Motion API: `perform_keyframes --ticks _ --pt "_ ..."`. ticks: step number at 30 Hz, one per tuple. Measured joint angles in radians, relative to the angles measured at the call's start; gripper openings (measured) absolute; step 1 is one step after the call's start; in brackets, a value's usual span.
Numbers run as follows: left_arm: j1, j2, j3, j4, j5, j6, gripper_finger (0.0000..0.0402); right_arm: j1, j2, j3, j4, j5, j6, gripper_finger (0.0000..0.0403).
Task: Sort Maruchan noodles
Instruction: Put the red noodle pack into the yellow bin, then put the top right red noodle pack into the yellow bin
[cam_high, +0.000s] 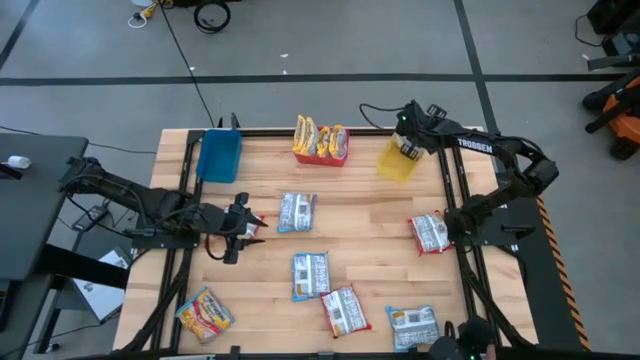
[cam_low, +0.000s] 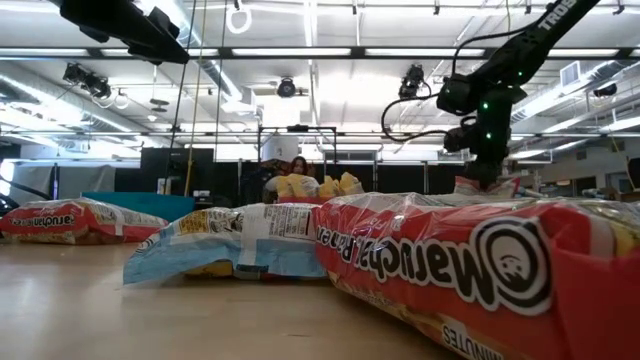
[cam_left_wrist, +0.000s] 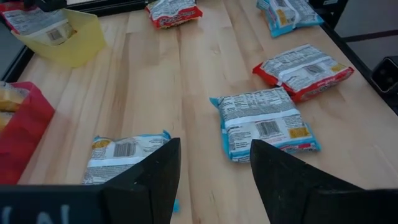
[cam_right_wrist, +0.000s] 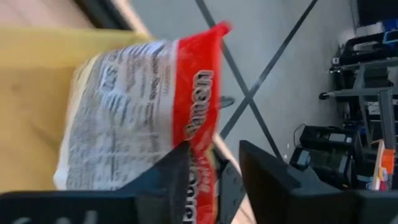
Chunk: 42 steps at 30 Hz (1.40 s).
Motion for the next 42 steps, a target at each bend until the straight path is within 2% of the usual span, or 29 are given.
perform_keyframes --ticks 5,11,15,17,20,22,25,30,33,36,39,42 --pt "0.025 0.000 0.000 -0.004 0.000 0.000 0.0196 0.003 0.000 0.064 -0.035 -0.014 0.055 0.0188" --pt "0.055 0.000 0.000 -0.050 0.000 0.000 0.0196 0.053 -0.001 0.141 -0.172 -0.219 0.204 0.0206" --pt "0.075 0.000 0.000 -0.061 0.000 0.001 0.0196 0.160 -0.001 0.161 -0.303 -0.310 0.197 0.0204" --pt "0.081 0.000 0.000 -0.061 0.000 0.002 0.0196 0.257 -0.001 0.161 -0.357 -0.281 0.211 0.0202" --pt "0.087 0.000 0.000 -0.060 0.000 0.003 0.0196 0.433 -0.002 0.161 -0.414 -0.152 0.295 0.0201" --pt "0.087 0.000 0.000 -0.060 0.000 0.003 0.0196 0.559 -0.002 0.161 -0.451 -0.120 0.371 0.0201" --pt "0.084 0.000 0.000 -0.061 0.037 0.008 0.0196 0.731 -0.002 0.161 -0.488 -0.178 0.523 0.0201" --pt "0.084 0.000 0.000 -0.062 0.223 0.036 0.0196 0.935 -0.002 0.161 -0.615 -0.287 0.911 0.0201" --pt "0.083 0.000 0.000 -0.063 0.229 0.029 0.0196 1.020 -0.002 0.161 -0.739 -0.307 1.254 0.0200" --pt "0.084 0.000 0.000 -0.070 0.228 0.027 0.0196 1.123 0.017 0.161 -0.820 -0.279 1.530 0.0194" --pt "0.084 0.000 0.000 -0.070 0.224 0.027 0.0196 1.195 0.078 0.161 -0.873 -0.337 1.726 0.0183" --pt "0.084 0.000 0.000 -0.070 0.209 0.029 0.0196 1.237 0.168 0.161 -0.918 -0.423 1.840 0.0175"
